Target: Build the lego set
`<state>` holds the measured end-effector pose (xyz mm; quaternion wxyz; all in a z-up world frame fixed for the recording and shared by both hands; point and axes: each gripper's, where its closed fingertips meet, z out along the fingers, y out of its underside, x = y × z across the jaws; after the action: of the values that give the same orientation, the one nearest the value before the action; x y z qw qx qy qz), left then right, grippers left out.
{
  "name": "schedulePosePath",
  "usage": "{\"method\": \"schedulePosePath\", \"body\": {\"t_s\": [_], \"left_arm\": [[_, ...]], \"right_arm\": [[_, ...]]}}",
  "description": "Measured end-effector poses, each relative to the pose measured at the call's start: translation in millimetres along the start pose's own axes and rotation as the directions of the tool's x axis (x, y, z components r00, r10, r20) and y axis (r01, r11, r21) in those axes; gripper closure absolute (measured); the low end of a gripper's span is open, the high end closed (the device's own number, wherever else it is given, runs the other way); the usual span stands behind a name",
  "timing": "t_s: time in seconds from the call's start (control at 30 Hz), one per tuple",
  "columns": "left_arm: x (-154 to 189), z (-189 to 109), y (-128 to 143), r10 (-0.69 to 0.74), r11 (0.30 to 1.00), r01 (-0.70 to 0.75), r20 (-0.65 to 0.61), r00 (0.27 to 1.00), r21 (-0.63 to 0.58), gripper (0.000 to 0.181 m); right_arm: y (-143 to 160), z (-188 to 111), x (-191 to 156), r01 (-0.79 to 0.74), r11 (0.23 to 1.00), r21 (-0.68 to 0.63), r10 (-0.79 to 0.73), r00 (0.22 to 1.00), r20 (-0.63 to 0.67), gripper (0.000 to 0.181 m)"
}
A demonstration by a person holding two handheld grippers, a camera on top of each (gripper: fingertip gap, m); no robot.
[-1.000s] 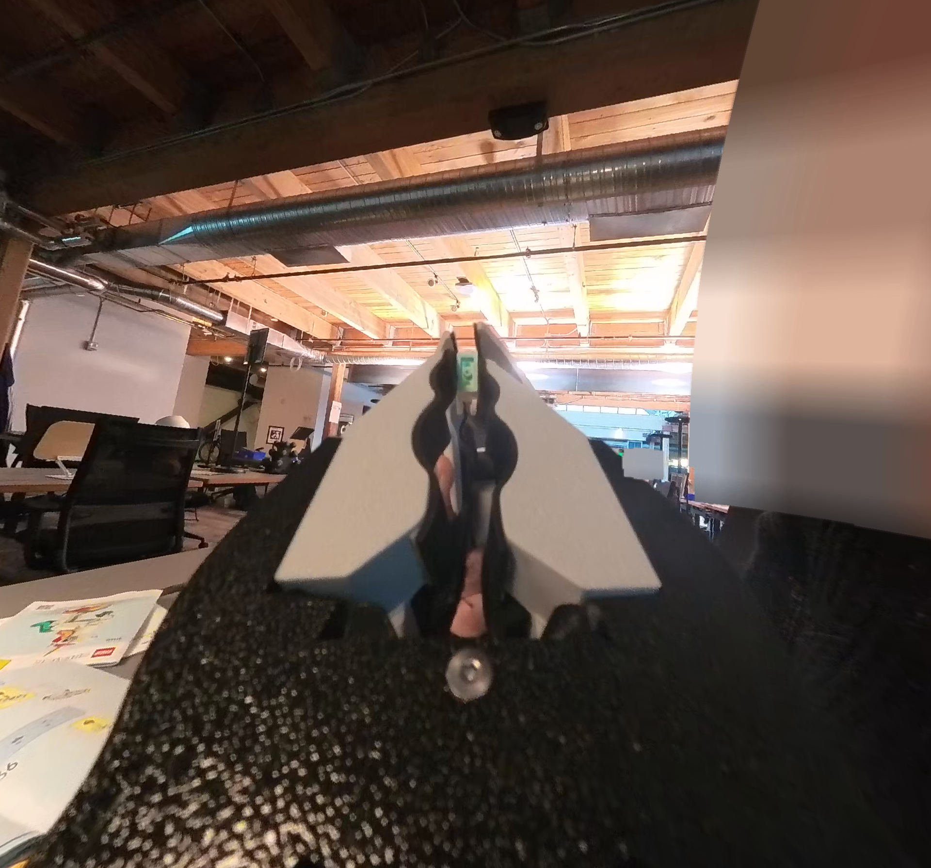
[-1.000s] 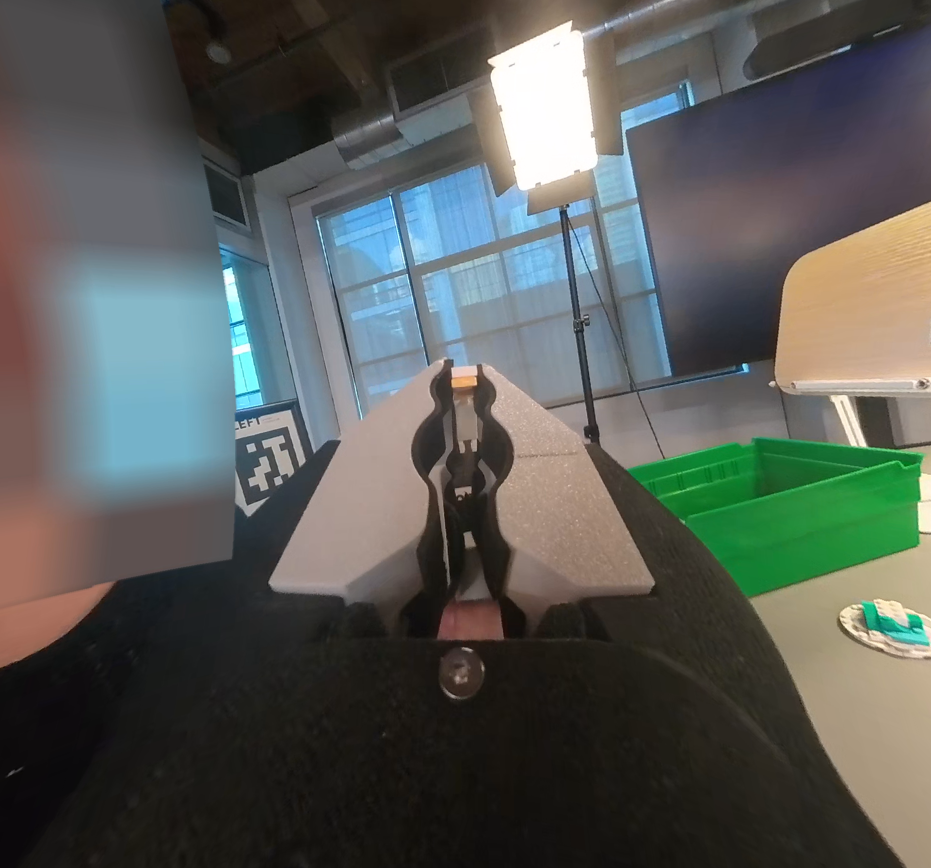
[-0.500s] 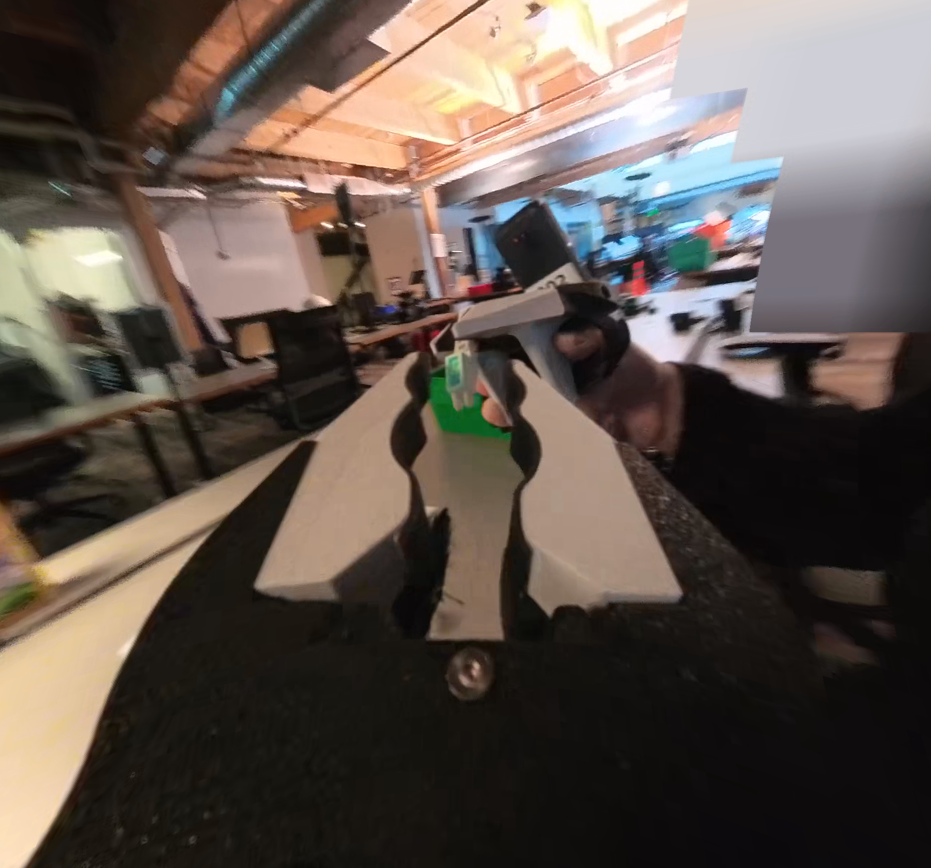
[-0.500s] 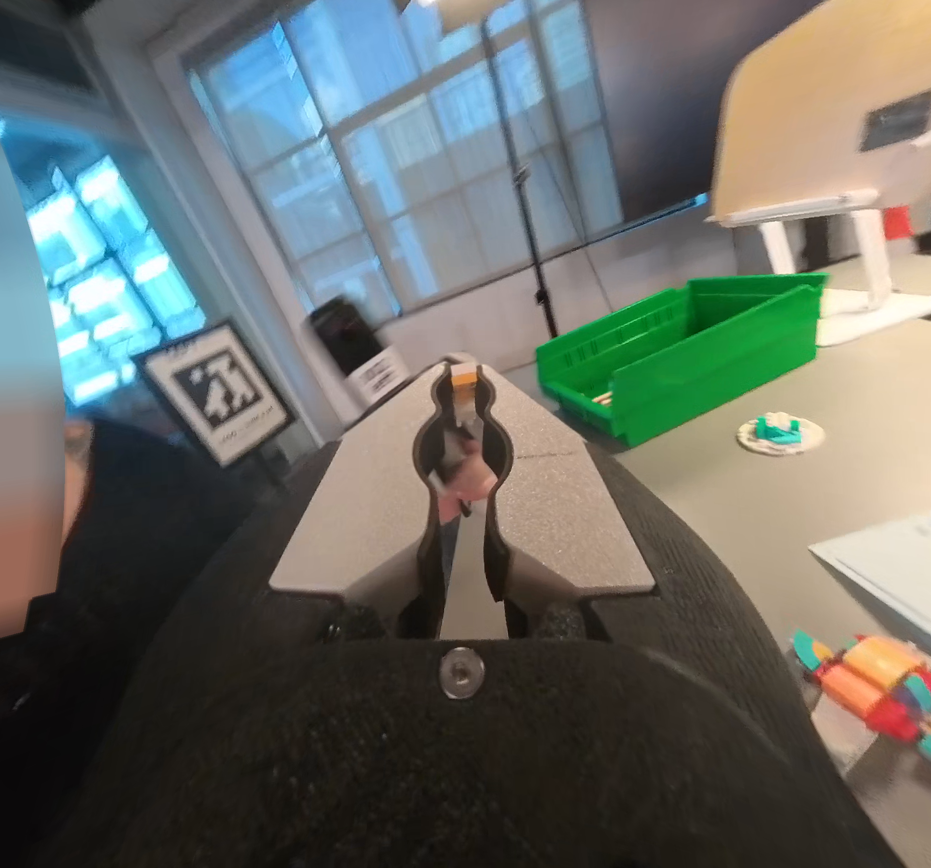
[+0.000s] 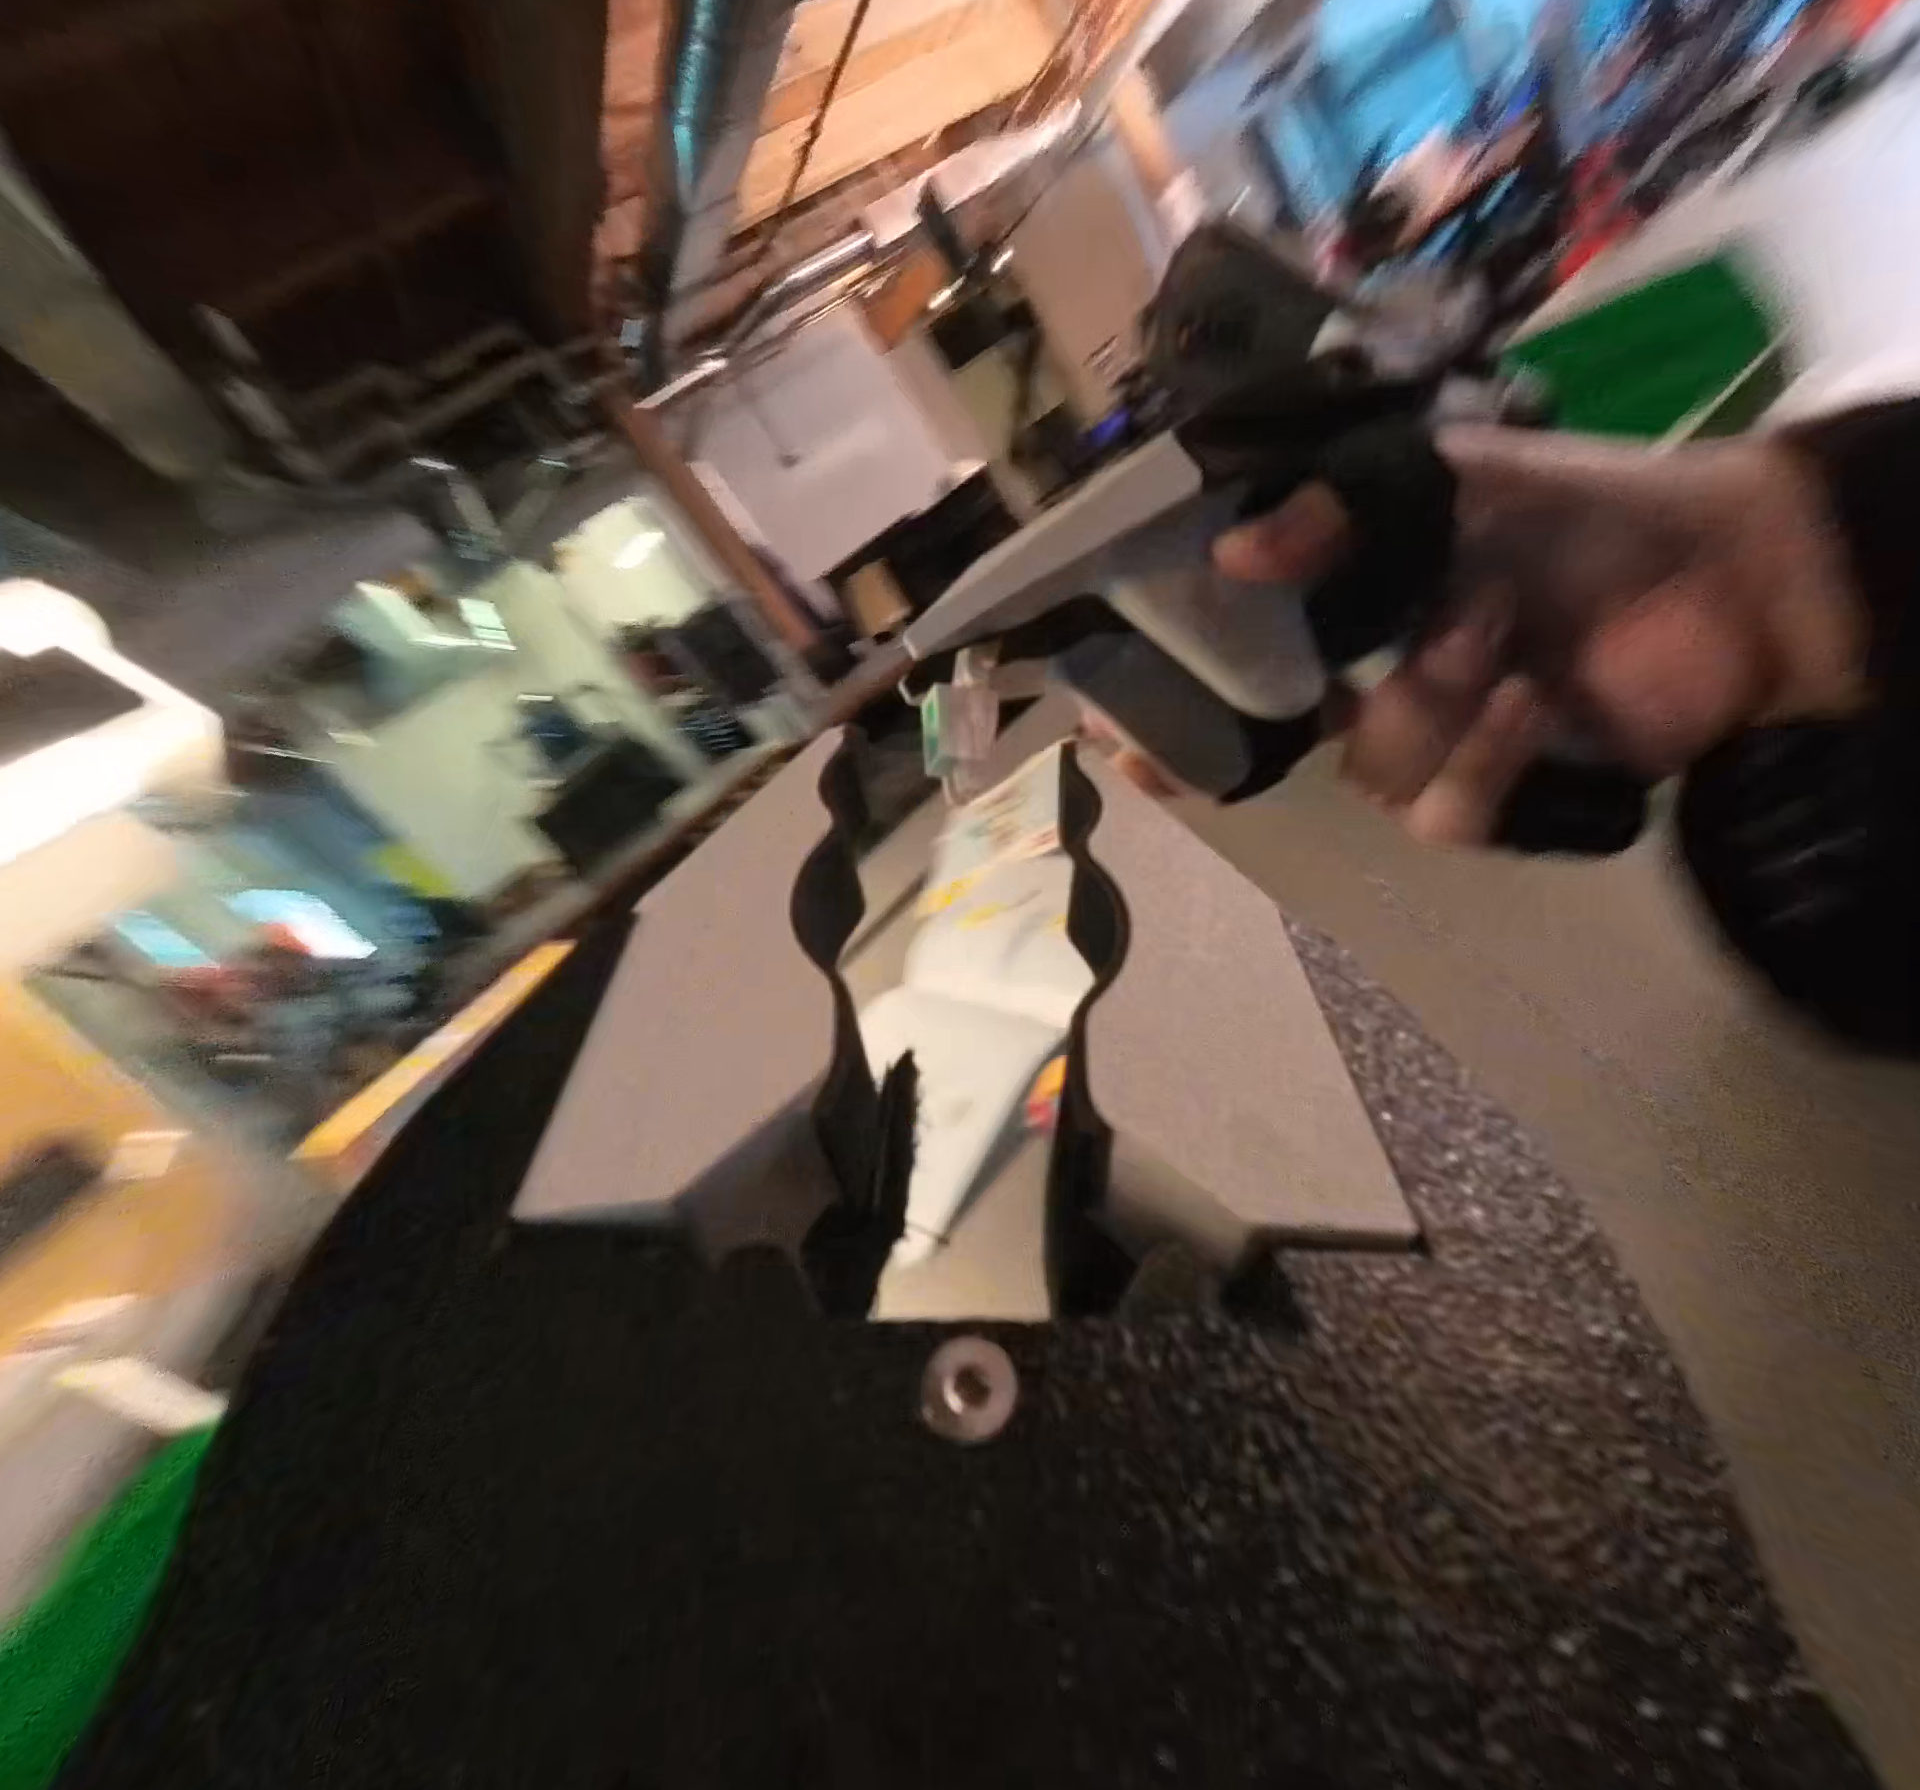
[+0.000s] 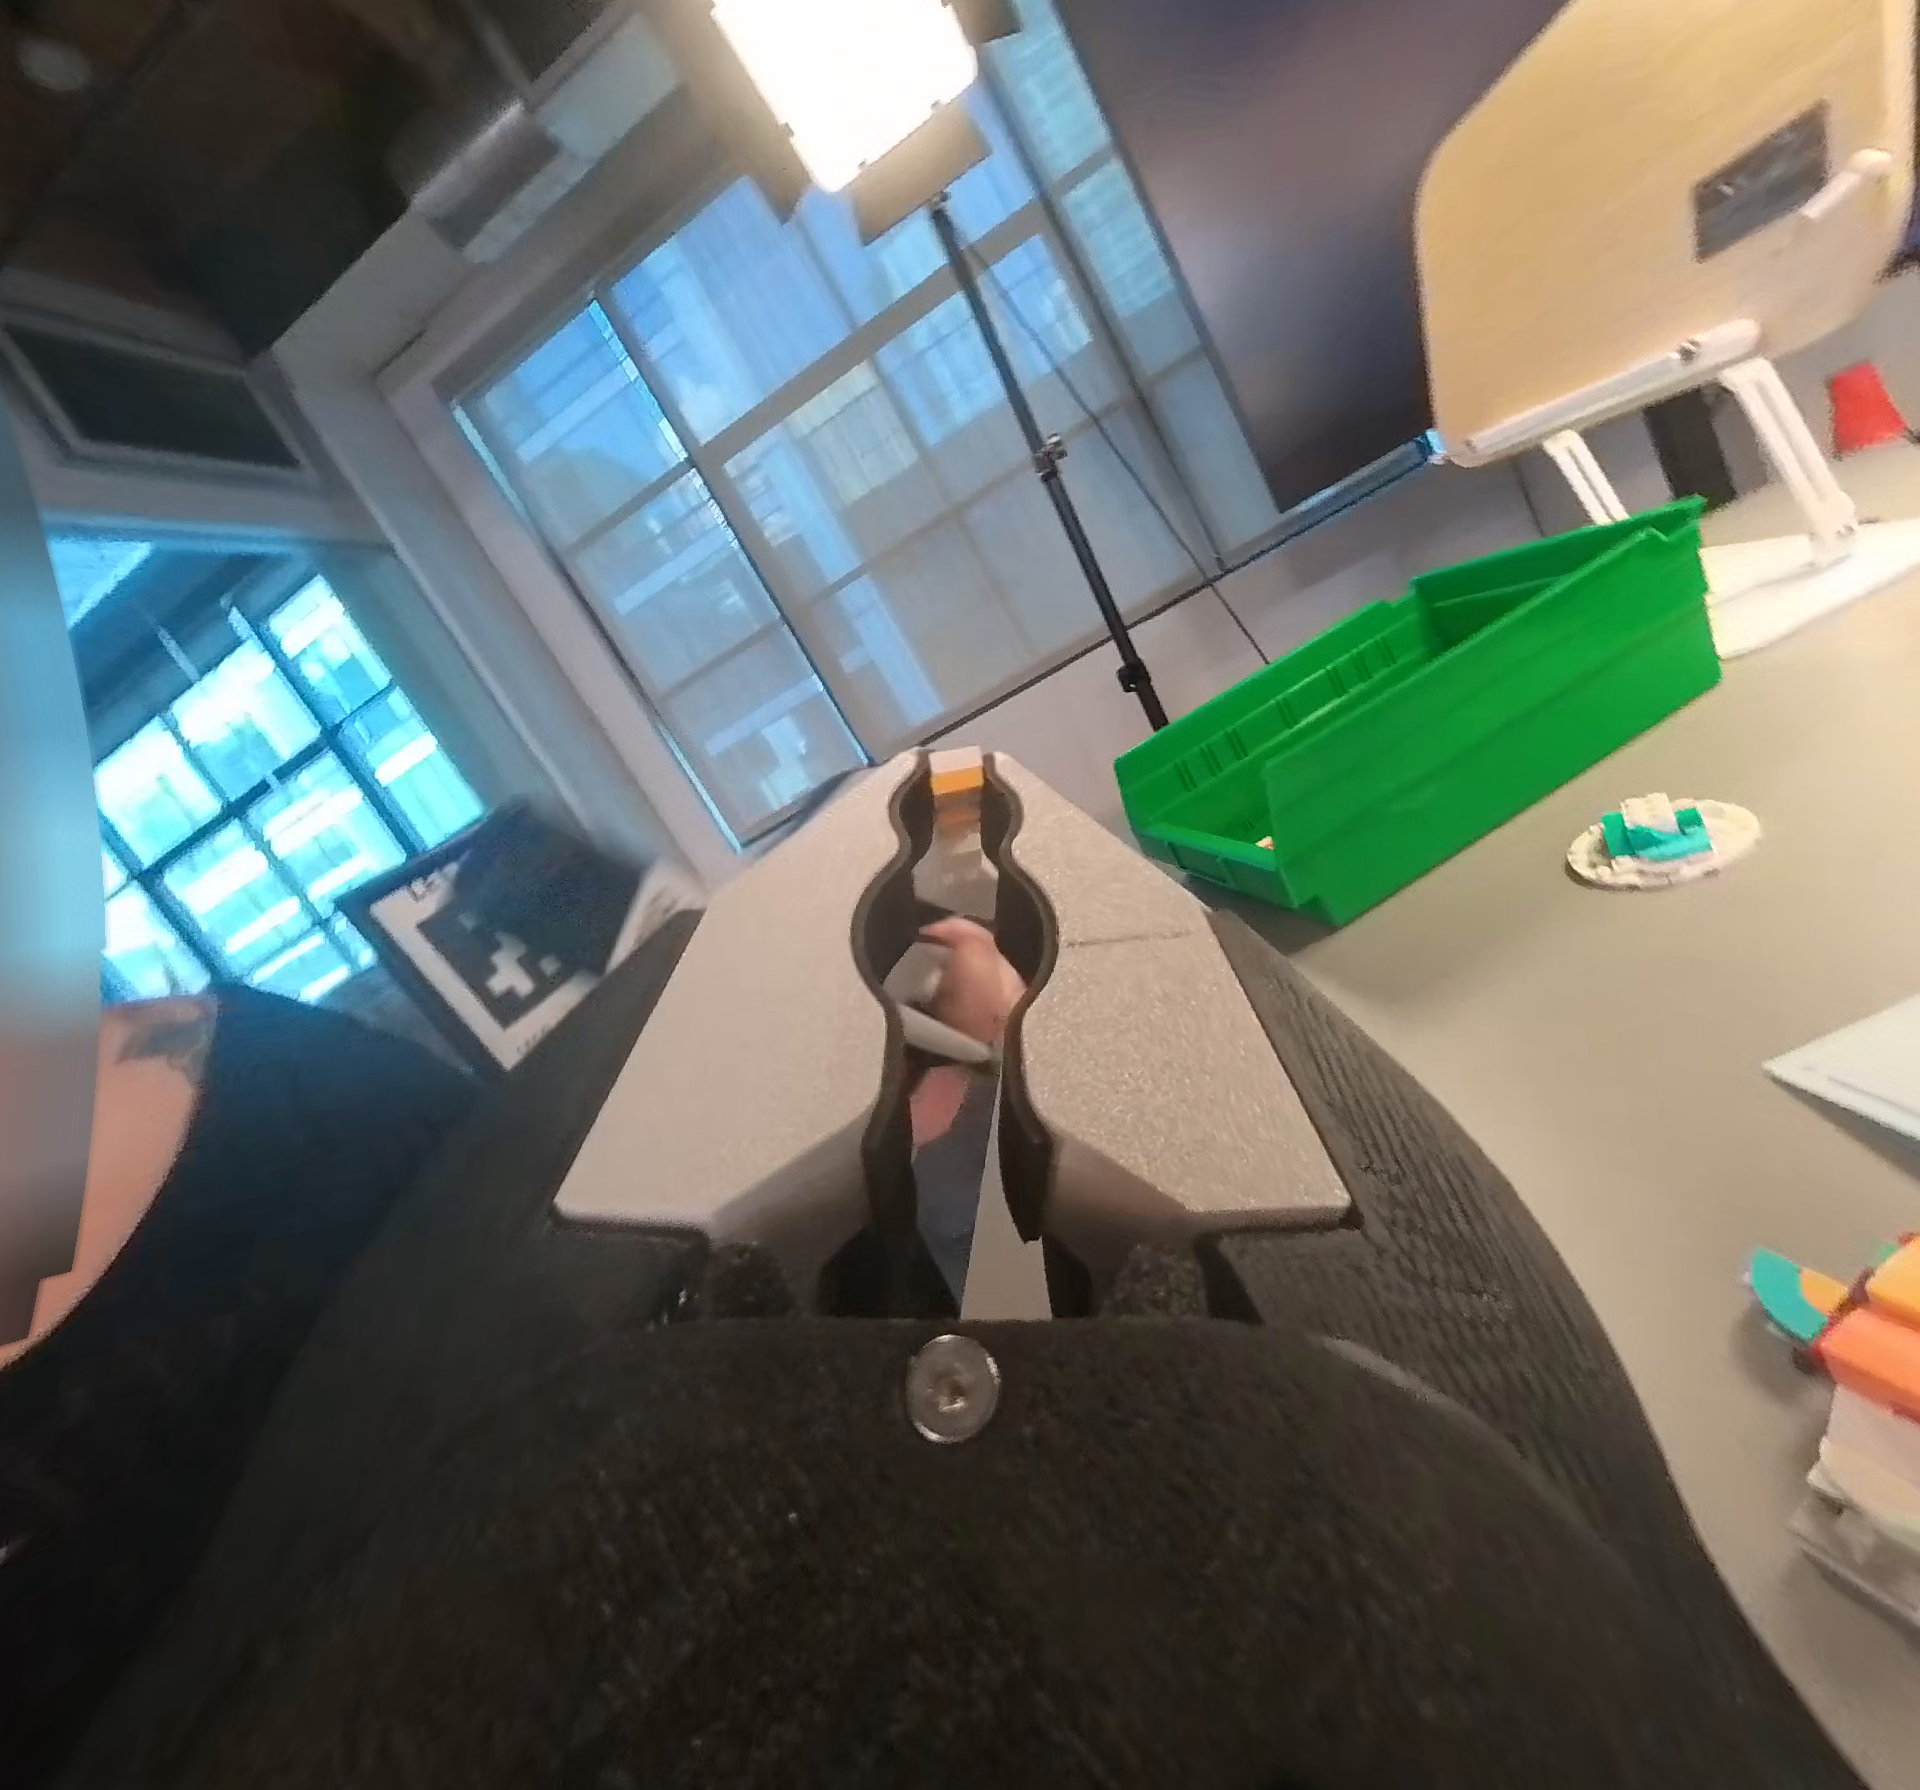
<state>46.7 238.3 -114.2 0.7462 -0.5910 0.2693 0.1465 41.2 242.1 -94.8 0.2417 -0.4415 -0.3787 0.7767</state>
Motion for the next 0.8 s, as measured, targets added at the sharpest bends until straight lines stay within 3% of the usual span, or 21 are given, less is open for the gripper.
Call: {"method": "schedulePosePath", "body": {"t_s": [0.07,0.17,0.23,0.37,0.5,0.57,0.63,0.7,0.8], "left_arm": [[0.5,2.0,3.7,0.176,0.984,-0.172,0.078,0.981,-0.056,0.154],[2.2,5.9,14.6,0.232,0.968,-0.219,0.107,0.967,-0.120,0.158],[-0.1,5.3,17.9,0.234,0.968,-0.219,0.119,0.965,-0.123,0.172],[2.1,8.4,29.8,0.124,0.982,-0.113,0.066,0.990,-0.154,0.173],[1.0,7.6,50.6,-0.021,0.975,0.027,0.027,0.999,-0.222,0.173],[0.2,5.5,70.7,-0.126,0.943,0.119,-0.002,0.992,-0.312,0.173],[-0.3,0.0,103.8,-0.243,0.859,0.210,-0.011,0.970,-0.467,0.173],[-1.2,-10.8,138.1,-0.338,0.748,0.272,0.006,0.941,-0.606,0.173],[0.9,-26.8,166.7,-0.469,0.620,0.360,0.039,0.883,-0.697,0.173]], "right_arm": [[1.4,0.6,4.0,-0.034,0.999,0.014,0.034,0.999,-0.005,0.175],[5.2,1.5,9.6,-0.085,0.996,0.023,0.085,0.996,-0.009,0.175],[7.8,0.7,13.6,-0.102,0.994,0.026,0.103,0.995,-0.019,0.176],[9.9,-2.6,25.7,-0.118,0.992,0.046,0.121,0.990,-0.068,0.174],[-1.0,-22.4,57.0,-0.002,0.995,0.098,0.027,0.966,-0.259,0.136],[-5.5,-39.4,76.6,0.161,0.986,0.039,-0.131,0.904,-0.406,0.128],[-11.5,-56.4,91.6,0.351,0.934,-0.069,-0.333,0.785,-0.522,0.126],[-17.9,-69.3,98.2,0.521,0.834,-0.181,-0.521,0.637,-0.568,0.126],[-16.0,-82.0,102.8,0.680,0.654,-0.331,-0.721,0.430,-0.543,0.129]]}}
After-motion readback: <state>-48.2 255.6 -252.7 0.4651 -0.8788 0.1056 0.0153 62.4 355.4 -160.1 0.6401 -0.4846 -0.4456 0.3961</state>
